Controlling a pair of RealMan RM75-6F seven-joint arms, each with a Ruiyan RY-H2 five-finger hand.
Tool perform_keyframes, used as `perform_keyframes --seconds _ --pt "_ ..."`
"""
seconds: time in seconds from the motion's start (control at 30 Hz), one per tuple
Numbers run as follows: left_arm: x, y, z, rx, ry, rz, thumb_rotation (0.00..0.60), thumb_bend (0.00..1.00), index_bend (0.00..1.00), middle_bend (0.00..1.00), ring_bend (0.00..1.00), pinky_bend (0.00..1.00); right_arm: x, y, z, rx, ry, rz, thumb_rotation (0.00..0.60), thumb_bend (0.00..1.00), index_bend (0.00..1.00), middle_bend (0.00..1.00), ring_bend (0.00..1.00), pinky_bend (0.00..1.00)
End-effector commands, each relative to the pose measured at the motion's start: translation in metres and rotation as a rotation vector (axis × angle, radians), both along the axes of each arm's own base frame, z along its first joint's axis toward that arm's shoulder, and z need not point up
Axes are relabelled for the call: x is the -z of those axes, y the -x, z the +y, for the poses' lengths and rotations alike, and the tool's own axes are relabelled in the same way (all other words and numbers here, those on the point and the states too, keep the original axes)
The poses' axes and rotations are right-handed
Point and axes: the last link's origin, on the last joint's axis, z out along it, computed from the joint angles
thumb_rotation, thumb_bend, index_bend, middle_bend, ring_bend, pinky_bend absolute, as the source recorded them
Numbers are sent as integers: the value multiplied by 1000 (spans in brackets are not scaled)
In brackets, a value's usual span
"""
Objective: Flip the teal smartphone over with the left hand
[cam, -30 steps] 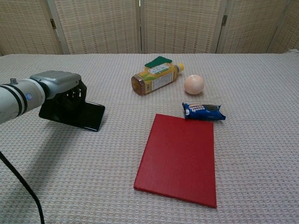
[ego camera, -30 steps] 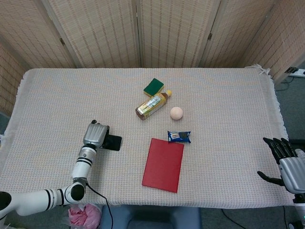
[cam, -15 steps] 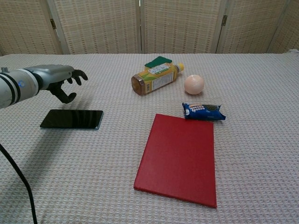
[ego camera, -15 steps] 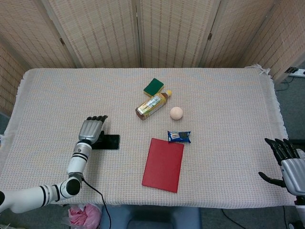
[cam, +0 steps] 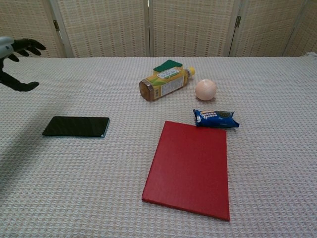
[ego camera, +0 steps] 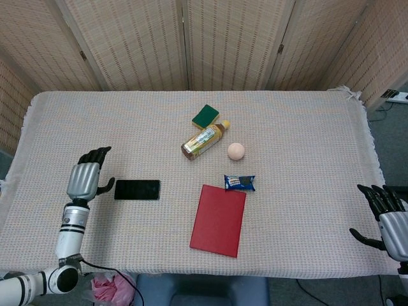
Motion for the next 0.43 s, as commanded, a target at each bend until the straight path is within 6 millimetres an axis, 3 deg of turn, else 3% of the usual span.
perform_keyframes --seconds 0.03,0.3,0.43 --pt "-20 25 -33 -36 -30 8 600 358 174 171 155 207 1 0 -1 -10 -1 -2 600 106 82 153 91 68" --pt "-48 63 -91 -73 -96 29 600 358 191 175 155 207 6 -1 -5 -28 -15 -15 600 112 82 155 91 69" --pt "-56 69 -114 -67 -144 29 600 358 195 176 155 207 9 -4 -7 -40 -23 -19 600 113 82 158 91 68"
